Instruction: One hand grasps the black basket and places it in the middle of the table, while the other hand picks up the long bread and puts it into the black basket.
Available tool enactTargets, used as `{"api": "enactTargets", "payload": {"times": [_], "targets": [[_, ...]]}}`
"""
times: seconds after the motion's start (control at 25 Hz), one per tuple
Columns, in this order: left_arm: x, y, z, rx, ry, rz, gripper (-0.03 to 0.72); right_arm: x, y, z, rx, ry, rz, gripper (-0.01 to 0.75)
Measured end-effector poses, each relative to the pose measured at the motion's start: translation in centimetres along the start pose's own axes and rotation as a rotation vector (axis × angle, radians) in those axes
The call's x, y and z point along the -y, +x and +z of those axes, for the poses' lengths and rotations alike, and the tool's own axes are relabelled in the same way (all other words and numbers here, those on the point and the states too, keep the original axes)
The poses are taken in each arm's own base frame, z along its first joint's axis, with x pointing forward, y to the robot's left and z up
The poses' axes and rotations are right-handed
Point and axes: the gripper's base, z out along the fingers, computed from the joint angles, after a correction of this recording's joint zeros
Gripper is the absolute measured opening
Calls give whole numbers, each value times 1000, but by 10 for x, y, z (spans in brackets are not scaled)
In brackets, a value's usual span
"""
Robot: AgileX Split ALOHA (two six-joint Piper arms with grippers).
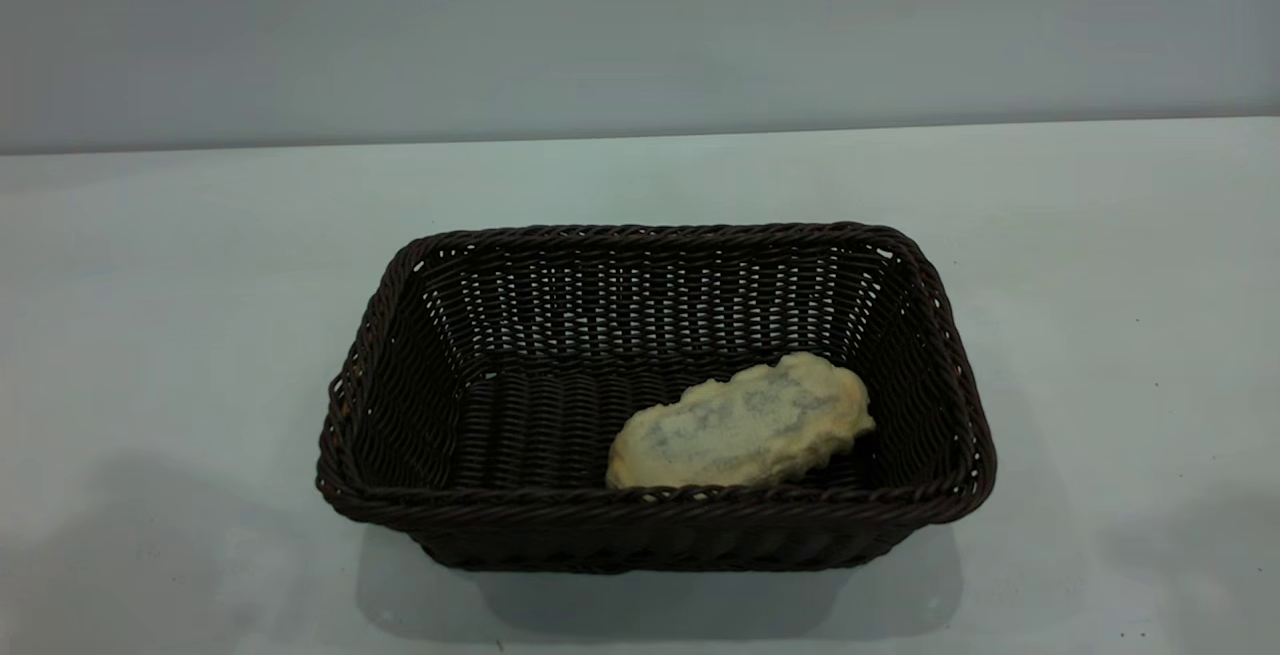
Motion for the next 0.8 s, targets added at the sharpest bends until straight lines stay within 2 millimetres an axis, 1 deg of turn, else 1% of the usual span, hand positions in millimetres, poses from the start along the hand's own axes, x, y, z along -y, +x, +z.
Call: {"api": "enactTargets", "payload": {"times": [0.12,0.24,0.32,0.56,0.64,0.8], "targets": [[-7,17,-19,-38,-45,-14,540,-2,23,-4,0,-1,0,562],[-11,34,-32,-9,-59,-19,532,-5,51,-5,-4,-1,-1,562],[-11,51,-33,-8,-58,-21,518,-7,72,-9,10,-7,-3,562],[-10,116,-28,-4,-57,-25,490,-14,136,-15,92,-18,-56,562],[-10,137,-29,25,-55,-39,487,-16,156,-16,131,-16,-71,562],[-10,167,-28,84,-53,-51,485,-18,185,-13,244,-3,-98,562]]}}
